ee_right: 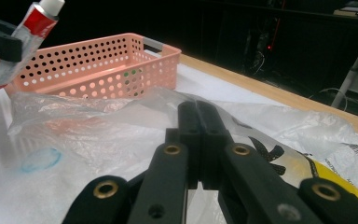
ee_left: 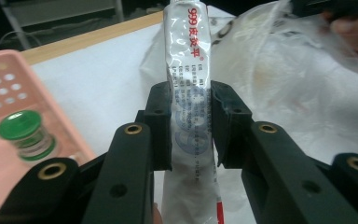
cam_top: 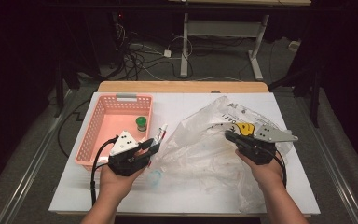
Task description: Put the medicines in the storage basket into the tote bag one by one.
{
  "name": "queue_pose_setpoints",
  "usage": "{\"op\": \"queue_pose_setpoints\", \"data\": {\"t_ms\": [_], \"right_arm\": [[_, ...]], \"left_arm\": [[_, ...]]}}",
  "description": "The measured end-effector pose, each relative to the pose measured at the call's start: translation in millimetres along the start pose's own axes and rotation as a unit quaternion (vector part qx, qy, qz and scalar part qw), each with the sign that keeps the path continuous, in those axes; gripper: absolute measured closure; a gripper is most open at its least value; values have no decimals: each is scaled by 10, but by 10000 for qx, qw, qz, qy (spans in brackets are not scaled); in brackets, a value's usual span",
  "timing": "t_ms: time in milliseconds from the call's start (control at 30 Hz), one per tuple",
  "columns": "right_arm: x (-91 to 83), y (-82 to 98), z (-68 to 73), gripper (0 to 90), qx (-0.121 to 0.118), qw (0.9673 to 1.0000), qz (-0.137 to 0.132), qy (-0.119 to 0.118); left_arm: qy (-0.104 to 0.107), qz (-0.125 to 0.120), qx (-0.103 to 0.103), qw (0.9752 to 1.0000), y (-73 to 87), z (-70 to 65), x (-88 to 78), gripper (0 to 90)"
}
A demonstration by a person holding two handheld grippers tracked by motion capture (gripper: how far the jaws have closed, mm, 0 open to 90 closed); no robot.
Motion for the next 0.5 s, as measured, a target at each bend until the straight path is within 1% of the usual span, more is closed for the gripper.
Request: {"op": "queue_pose_setpoints", "data": {"t_ms": [67, 167, 267, 500], "right_arm": [[7, 0, 0, 900, 6, 10000, 6, -1], [7, 0, -1, 900, 4, 10000, 10, 6], [5, 0, -4, 900, 0, 10000, 8, 11], [-10, -5, -11, 900, 16, 10000, -15, 33]], "left_arm": [[46, 22, 72, 10000, -16, -49, 5, 695], [129, -6, 106, 9999, -32, -113, 8, 695], [254, -41, 144, 9996, -46, -192, 22, 695], [538, 4, 392, 9978, -77, -466, 130, 695]]}}
Point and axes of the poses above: each handheld gripper's, and its own axes: x roughly forward along the jaws, y roughly out of its underside, z roughly to its left, the point moved 4 cm from there along x, roughly forward along the jaws, and after that the axes turned 10 degrees about z, right-handed, at the moved point
